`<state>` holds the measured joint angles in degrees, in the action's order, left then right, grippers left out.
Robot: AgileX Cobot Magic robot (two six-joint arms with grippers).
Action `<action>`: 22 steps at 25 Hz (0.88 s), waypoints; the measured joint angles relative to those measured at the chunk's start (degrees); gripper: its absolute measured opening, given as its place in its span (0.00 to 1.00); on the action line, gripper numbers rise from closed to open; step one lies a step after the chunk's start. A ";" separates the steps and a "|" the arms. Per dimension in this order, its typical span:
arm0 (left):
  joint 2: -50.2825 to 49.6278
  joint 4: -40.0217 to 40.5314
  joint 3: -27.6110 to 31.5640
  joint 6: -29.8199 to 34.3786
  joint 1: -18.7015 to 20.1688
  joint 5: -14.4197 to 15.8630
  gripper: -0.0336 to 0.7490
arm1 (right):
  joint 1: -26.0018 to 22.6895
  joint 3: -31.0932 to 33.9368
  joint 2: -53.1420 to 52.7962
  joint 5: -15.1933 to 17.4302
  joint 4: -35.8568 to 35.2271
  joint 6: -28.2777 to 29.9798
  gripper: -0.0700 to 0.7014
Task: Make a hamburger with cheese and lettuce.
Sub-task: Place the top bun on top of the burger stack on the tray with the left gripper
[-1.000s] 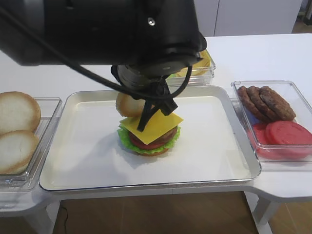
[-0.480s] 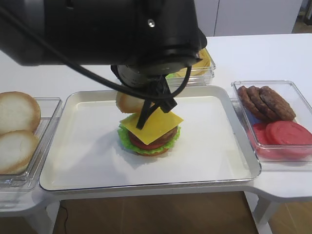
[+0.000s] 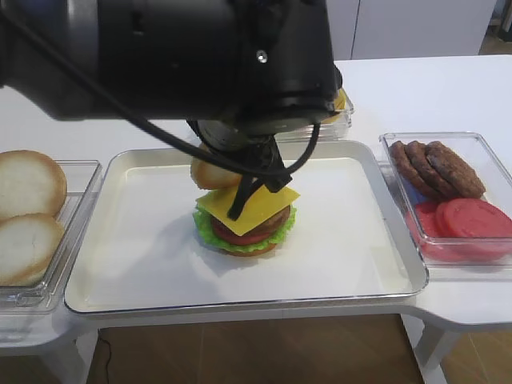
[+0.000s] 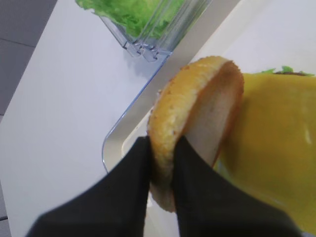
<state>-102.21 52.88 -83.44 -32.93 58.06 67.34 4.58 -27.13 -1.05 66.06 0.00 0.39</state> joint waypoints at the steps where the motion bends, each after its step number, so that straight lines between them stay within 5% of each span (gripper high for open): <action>1: 0.00 -0.06 0.00 -0.11 -0.02 0.00 0.15 | 0.00 0.00 0.00 0.00 0.00 0.00 0.13; 22: 0.00 0.07 0.00 -1.23 0.70 0.28 0.18 | 0.00 0.00 0.00 0.00 0.00 0.00 0.13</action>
<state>-102.21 52.95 -83.44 -34.16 58.77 67.62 4.58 -27.13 -1.05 66.06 0.00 0.39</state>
